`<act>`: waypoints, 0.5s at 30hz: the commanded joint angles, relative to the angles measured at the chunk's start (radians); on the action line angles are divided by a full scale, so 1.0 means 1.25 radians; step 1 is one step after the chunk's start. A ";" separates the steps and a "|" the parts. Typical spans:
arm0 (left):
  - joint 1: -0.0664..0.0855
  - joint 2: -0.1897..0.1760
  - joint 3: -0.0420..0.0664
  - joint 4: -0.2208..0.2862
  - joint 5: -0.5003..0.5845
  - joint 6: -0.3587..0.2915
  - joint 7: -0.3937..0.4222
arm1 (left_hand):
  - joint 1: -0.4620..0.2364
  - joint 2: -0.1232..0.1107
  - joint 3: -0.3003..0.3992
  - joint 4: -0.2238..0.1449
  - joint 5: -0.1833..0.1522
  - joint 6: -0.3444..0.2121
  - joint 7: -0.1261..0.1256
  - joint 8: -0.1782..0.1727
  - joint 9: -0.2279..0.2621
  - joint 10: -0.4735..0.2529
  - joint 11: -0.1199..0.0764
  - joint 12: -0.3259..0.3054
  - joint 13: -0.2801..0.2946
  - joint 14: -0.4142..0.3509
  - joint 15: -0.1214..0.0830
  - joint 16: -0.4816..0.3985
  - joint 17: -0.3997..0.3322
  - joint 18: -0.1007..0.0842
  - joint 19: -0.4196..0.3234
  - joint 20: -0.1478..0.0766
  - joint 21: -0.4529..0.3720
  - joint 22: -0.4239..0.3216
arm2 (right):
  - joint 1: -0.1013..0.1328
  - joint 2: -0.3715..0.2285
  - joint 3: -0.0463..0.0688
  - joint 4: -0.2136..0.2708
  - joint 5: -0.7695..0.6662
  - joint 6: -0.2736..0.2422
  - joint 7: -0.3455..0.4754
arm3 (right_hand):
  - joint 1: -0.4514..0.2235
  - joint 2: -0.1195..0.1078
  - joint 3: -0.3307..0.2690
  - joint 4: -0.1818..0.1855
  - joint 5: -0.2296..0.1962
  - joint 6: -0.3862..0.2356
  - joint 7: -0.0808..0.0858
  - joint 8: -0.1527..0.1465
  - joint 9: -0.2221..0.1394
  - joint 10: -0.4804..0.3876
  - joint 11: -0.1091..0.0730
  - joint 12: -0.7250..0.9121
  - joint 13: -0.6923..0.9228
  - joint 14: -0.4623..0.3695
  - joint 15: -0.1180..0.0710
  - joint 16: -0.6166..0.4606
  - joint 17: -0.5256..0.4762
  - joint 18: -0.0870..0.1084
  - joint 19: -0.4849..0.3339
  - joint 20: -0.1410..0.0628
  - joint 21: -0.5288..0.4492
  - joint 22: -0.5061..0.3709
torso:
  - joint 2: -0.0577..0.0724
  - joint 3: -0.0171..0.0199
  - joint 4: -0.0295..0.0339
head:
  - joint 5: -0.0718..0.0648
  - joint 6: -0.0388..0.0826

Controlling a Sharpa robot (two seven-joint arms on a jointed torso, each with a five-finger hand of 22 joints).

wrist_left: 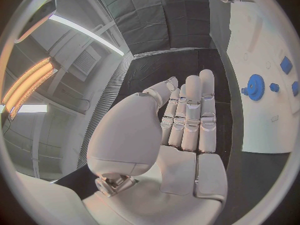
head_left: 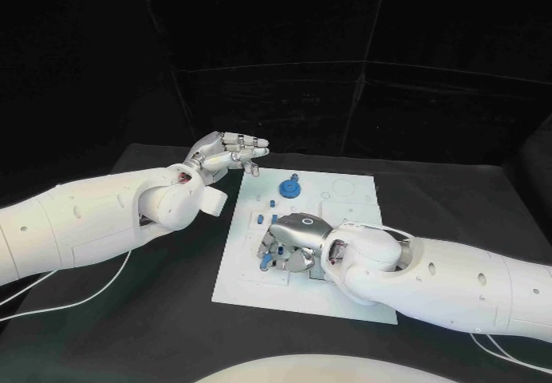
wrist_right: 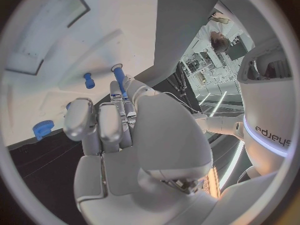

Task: Assemble the parts on the task board

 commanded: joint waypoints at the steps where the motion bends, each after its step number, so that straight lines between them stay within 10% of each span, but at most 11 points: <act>1: 0.001 0.001 0.001 0.002 0.002 0.010 0.009 | 0.004 0.002 -0.005 -0.001 0.004 -0.002 -0.001 0.004 0.001 -0.004 0.000 0.006 0.000 -0.005 0.001 0.003 -0.001 0.011 0.002 0.002 -0.004 -0.001 | 0.000 0.001 0.000 -0.003 -0.005 0.038 -0.007 | -0.009 -0.001 0.004 0.000 0.001 0.000 0.002 0.001 0.001 -0.001 0.004 -0.004 -0.001 0.010 0.003 0.000 0.000 -0.004 -0.006 0.002 -0.002 -0.001 | 0.000 -0.0005 -0.0002 | -0.002 -0.002; 15: 0.001 0.002 0.001 0.004 0.002 0.010 0.008 | 0.004 0.002 -0.005 -0.001 0.004 -0.002 -0.001 0.004 0.001 -0.004 0.000 0.006 0.000 -0.005 0.001 0.003 -0.001 0.011 0.002 0.002 -0.004 -0.001 | -0.002 0.005 0.000 -0.012 -0.019 0.051 -0.015 | -0.009 -0.001 0.004 0.000 0.001 0.000 0.002 0.001 0.001 -0.001 0.004 -0.004 -0.001 0.010 0.003 0.000 0.000 -0.004 -0.006 0.002 -0.002 -0.001 | -0.001 0.0006 0.0007 | 0.000 -0.006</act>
